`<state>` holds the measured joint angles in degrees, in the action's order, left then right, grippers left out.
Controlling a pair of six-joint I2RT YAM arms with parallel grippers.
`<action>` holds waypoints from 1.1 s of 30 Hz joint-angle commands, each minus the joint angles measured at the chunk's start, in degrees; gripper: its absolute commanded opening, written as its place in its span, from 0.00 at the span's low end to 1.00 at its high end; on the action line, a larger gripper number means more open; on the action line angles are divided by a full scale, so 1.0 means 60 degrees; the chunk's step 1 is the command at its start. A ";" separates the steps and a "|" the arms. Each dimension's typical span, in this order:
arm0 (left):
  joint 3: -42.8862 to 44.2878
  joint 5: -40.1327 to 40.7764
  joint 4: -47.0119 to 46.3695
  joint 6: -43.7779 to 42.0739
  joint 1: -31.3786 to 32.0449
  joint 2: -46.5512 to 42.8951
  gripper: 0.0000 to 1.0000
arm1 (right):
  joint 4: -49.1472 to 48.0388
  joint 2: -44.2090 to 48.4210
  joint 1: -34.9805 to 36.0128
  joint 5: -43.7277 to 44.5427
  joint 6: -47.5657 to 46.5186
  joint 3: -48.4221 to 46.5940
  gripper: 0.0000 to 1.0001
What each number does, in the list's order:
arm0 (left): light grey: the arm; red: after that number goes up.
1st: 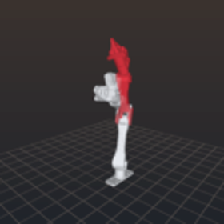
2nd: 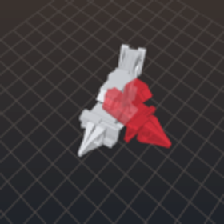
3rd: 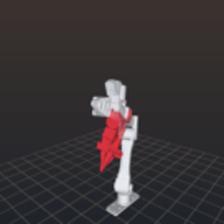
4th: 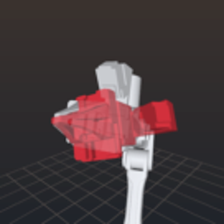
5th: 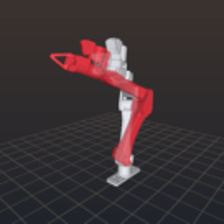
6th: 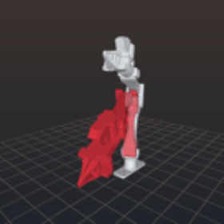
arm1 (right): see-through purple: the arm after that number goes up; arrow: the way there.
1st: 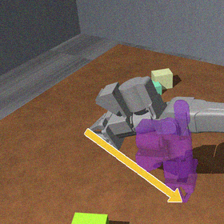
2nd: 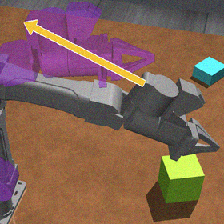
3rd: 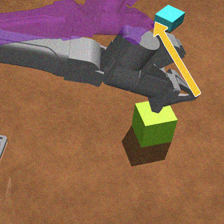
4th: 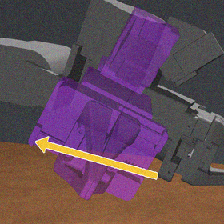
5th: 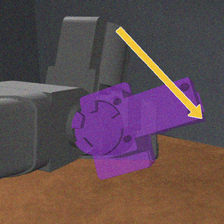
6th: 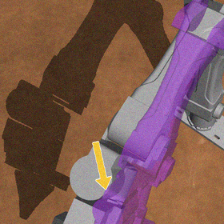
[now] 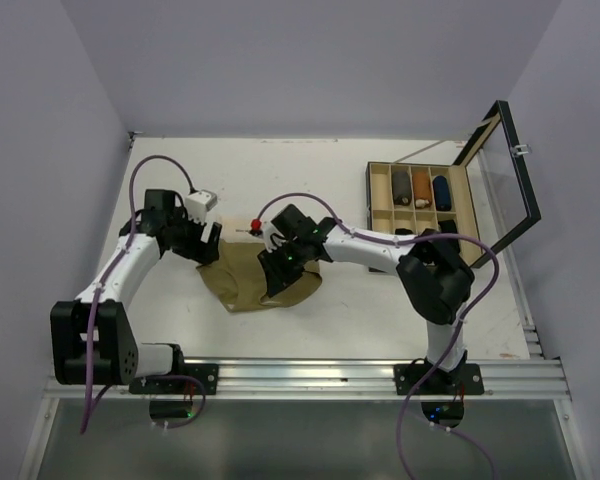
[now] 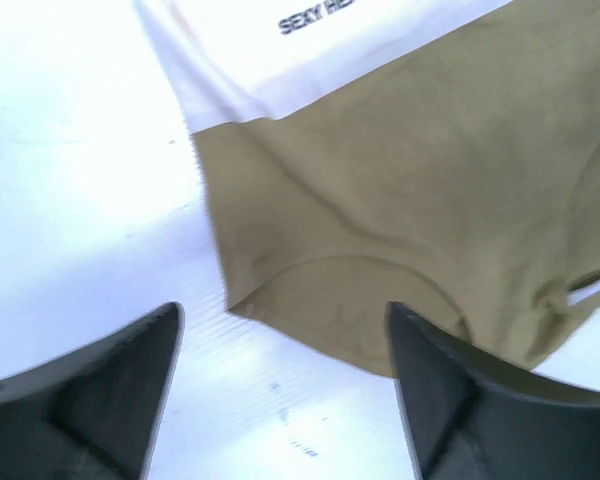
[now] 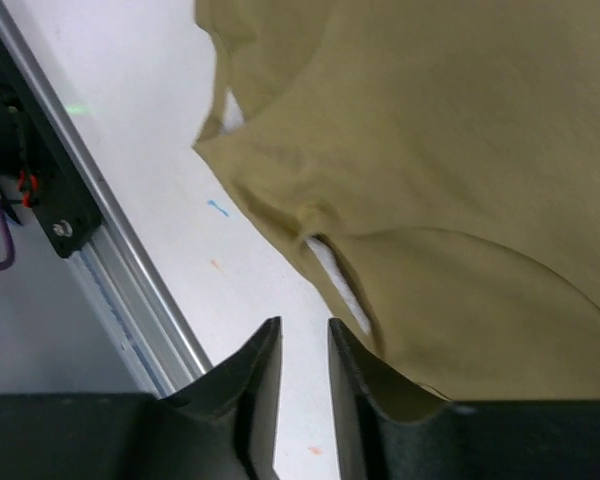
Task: Roll the underwear
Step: Flatten the underwear
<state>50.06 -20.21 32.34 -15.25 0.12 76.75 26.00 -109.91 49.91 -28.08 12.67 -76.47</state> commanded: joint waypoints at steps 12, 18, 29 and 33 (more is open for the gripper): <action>-0.1283 0.2679 -0.0979 -0.1327 0.0243 0.0084 1.00 | 0.0017 -0.1501 0.0529 0.0329 0.1404 -0.1303 0.32; -0.1283 0.2738 -0.1536 -0.1121 0.0273 0.0538 1.00 | -0.0041 -0.1560 0.0544 0.0182 0.1551 -0.1377 0.32; -0.1356 0.2811 -0.1786 -0.1063 0.0332 0.0905 1.00 | -0.0115 -0.1941 0.0515 0.0035 0.1917 -0.1625 0.34; -0.1488 0.2884 -0.1830 -0.1077 0.0346 0.0832 1.00 | -0.0085 -0.1941 0.0442 0.0079 0.2166 -0.1640 0.31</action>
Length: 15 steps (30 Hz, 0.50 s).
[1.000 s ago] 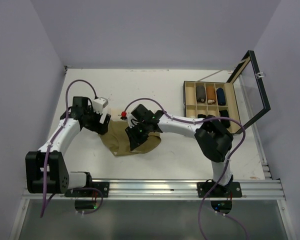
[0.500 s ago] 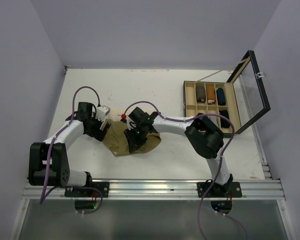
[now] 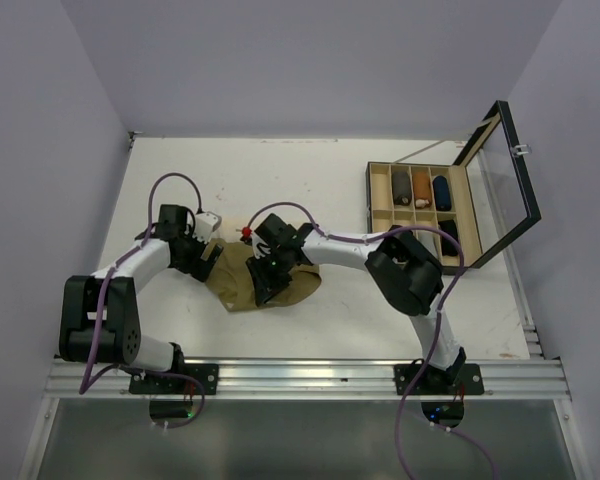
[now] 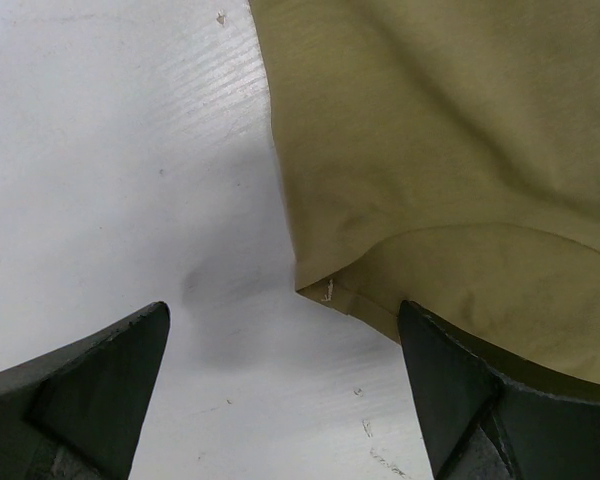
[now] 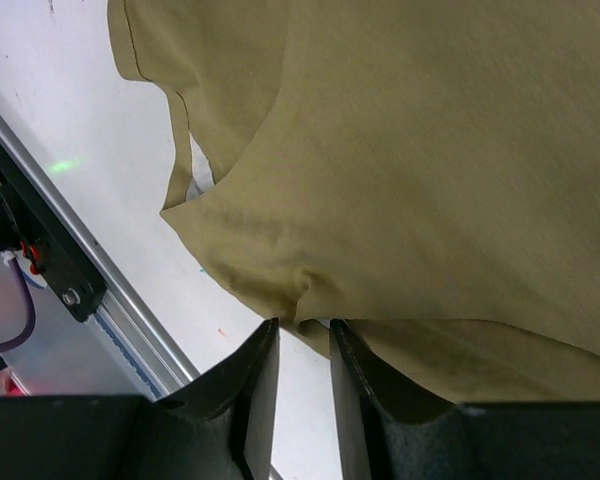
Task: Roll the underwear
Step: Flatten the underwear
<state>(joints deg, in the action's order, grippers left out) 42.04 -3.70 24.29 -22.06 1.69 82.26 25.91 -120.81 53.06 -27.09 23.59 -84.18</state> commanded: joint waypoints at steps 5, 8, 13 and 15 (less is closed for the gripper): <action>-0.0210 0.0280 -0.0475 0.0001 0.0084 -0.0058 1.00 | -0.0100 -0.0298 -0.0127 -0.0128 0.0360 -0.0457 0.11; -0.0195 0.0456 -0.0416 -0.0028 0.0099 0.0059 1.00 | -0.0085 -0.0357 -0.0142 -0.0128 0.0272 -0.0457 0.04; -0.0210 0.0939 -0.0416 -0.0145 0.0099 0.0235 1.00 | -0.0085 -0.0008 -0.0536 -0.0289 0.0111 -0.0020 0.00; -0.0210 0.1085 -0.0416 -0.0175 0.0099 0.0323 1.00 | -0.0056 0.0213 -0.0727 -0.0435 -0.0094 0.0201 0.00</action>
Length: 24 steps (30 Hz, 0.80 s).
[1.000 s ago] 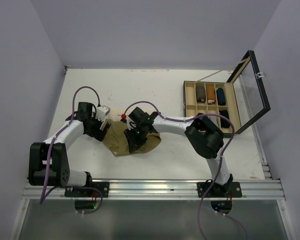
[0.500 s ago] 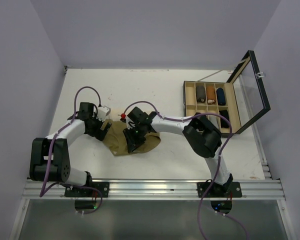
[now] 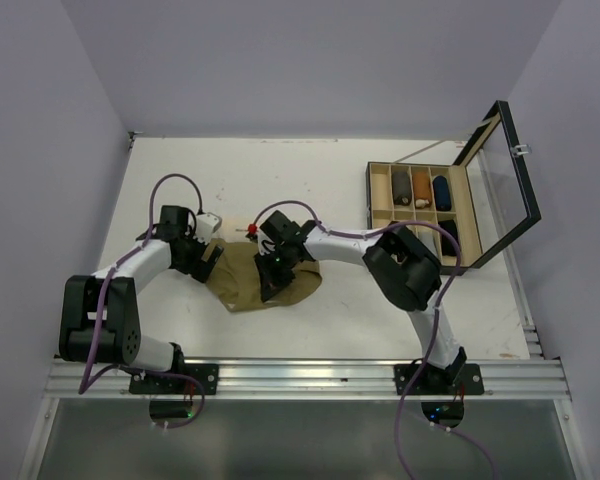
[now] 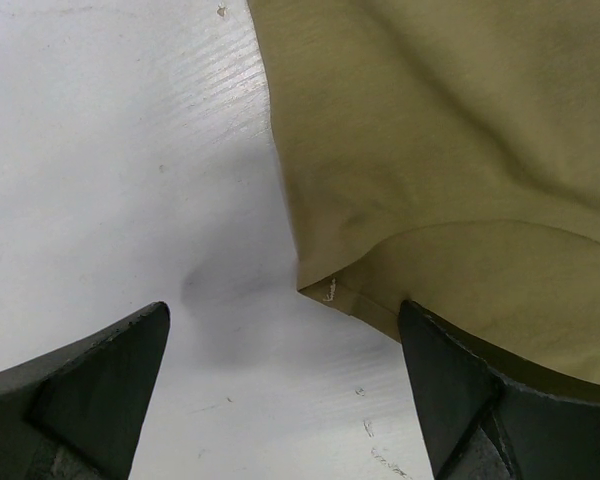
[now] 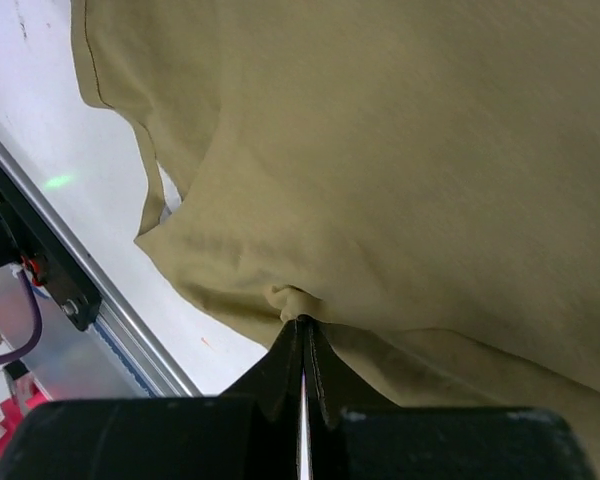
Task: Roll the underwear
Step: Flatten the underwear
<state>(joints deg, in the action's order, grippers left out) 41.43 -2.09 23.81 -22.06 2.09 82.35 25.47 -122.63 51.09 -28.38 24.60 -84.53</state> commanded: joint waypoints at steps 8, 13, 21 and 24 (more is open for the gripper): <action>-0.0064 0.0875 -0.0351 -0.0292 0.0033 0.0455 1.00 | -0.0041 0.1482 -0.0883 -0.0470 -0.0643 0.1373 0.00; -0.0035 0.0978 -0.0365 -0.0453 0.0033 0.0558 1.00 | 0.0002 0.1746 -0.1088 -0.0529 -0.0658 0.1651 0.00; -0.0079 0.1021 -0.0351 -0.0746 0.0018 0.0368 1.00 | -0.0129 0.1893 -0.1147 -0.0967 -0.0936 0.2237 0.00; -0.0123 0.0862 -0.0322 -0.0936 0.0018 0.0280 1.00 | -0.0041 0.1937 -0.1147 -0.1171 -0.1068 0.2399 0.00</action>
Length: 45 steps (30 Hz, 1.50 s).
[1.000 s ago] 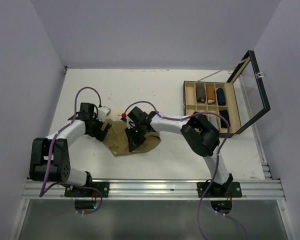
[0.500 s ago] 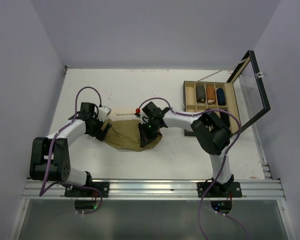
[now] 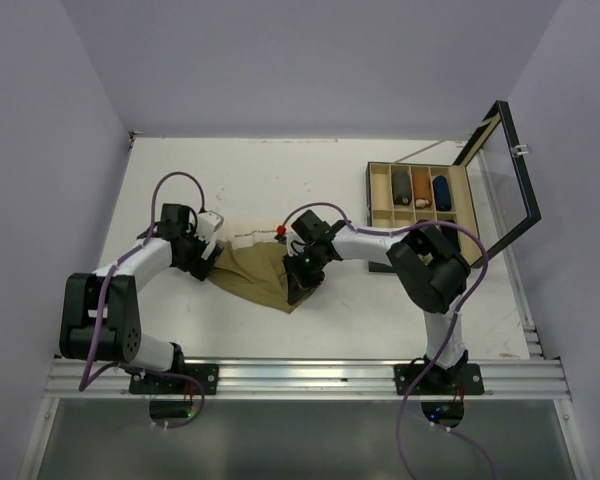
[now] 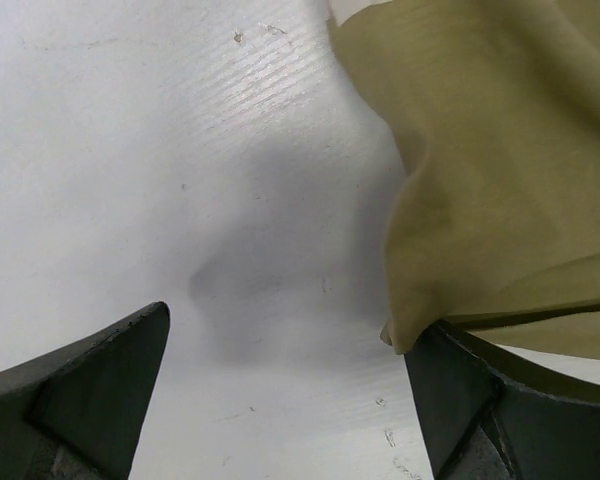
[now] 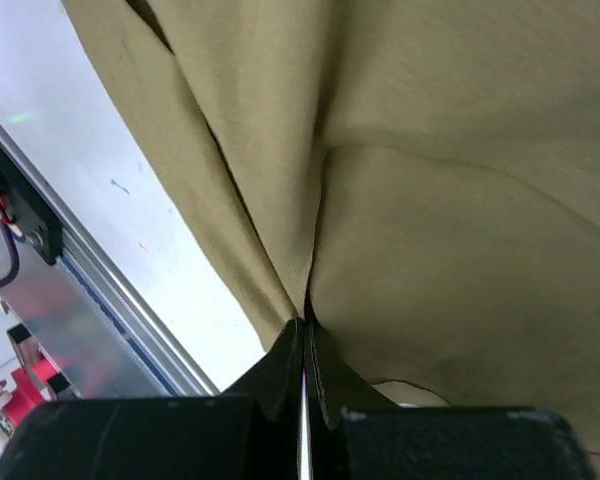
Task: Roll the underwear
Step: Flatten the underwear
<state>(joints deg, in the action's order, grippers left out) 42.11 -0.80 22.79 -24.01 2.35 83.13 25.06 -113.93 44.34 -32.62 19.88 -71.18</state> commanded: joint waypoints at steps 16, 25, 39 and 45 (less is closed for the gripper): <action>0.1050 -0.3235 0.1871 -0.0791 -0.0274 -0.2752 1.00 | 0.2503 0.0649 -0.1895 -0.0338 -0.2302 -0.3297 0.31; 0.3233 -0.3836 0.1096 0.2520 -0.0962 0.0539 0.70 | 0.2474 -0.0843 -0.2658 0.3195 -0.1761 -0.5040 0.40; 0.3925 -0.2621 0.0539 0.3255 -0.1036 0.1877 0.74 | 0.2606 -0.2456 -0.2278 0.4323 -0.1526 -0.6418 0.34; 0.3851 -0.2533 0.0451 0.3226 -0.1036 0.1877 0.75 | 0.2562 -0.2793 -0.2175 0.4367 -0.1540 -0.6506 0.32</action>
<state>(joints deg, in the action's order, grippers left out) 63.55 -16.91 27.88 -5.96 -3.73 94.06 39.92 -130.06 30.83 -8.29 10.28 -107.44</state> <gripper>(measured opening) 0.742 0.323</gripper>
